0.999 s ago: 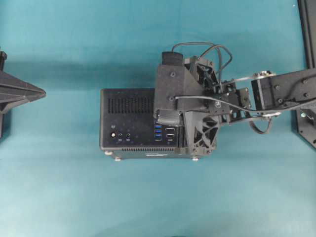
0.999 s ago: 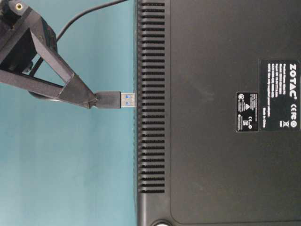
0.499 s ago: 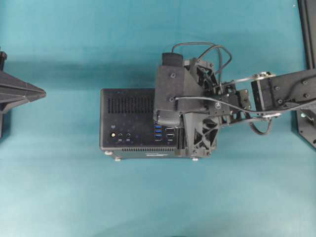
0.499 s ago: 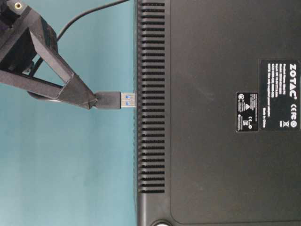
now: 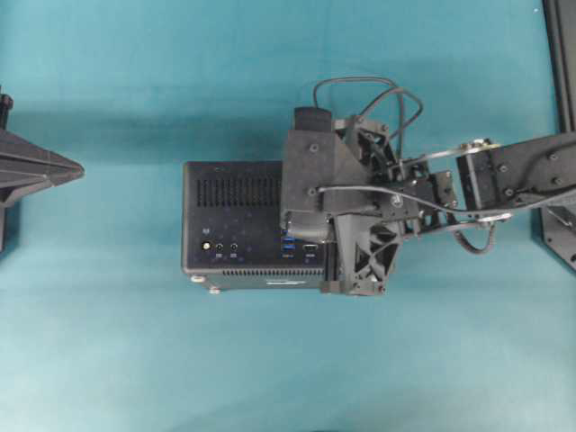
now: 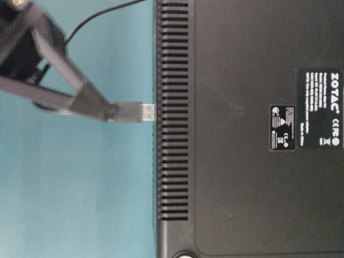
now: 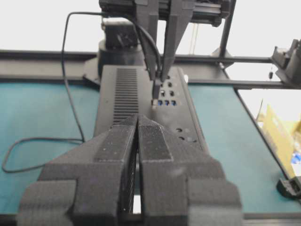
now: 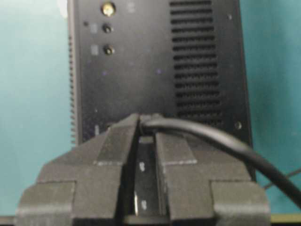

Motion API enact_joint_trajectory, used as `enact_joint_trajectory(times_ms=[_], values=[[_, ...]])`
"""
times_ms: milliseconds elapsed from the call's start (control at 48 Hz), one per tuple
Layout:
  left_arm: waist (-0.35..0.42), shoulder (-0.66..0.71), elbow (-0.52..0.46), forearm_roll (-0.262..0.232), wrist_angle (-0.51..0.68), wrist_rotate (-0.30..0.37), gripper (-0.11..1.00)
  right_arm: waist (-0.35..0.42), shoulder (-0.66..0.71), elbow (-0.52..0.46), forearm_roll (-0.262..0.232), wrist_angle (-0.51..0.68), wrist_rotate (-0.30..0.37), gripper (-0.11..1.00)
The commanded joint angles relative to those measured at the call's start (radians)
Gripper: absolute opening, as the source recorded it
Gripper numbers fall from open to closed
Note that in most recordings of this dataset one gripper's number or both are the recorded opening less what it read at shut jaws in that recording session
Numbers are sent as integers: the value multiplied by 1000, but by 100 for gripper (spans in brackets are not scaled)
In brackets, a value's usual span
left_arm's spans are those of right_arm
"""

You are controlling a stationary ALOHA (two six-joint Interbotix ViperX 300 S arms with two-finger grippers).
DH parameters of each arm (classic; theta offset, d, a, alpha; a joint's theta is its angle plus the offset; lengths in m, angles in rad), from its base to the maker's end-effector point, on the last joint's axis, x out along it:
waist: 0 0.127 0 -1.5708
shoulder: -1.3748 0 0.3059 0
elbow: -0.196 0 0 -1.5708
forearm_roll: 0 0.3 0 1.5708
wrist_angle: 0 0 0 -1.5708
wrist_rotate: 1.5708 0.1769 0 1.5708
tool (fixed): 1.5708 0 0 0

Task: Insert the USB into the PC box with both arms.
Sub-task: 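Align the held USB plug with the side port of the PC box, then push the USB plug into the side port with the right gripper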

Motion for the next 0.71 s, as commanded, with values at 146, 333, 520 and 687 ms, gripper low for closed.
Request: enact_joint_trajectory(times_ms=[146,333,520,687], values=[[-2,6,-11,3,-6,-2,0,5,-5,-3,5,0,9,12],[-2,6,-11,3,-6,-2,0,2,-2,-3,3,-2,9,12],[-2,5,-9,3,-6,-2,0,-12,3,-3,2,-2,6,12],[-2,5,-11,3,-6,-2,0,-23,5,-2,0,-5,3,12]])
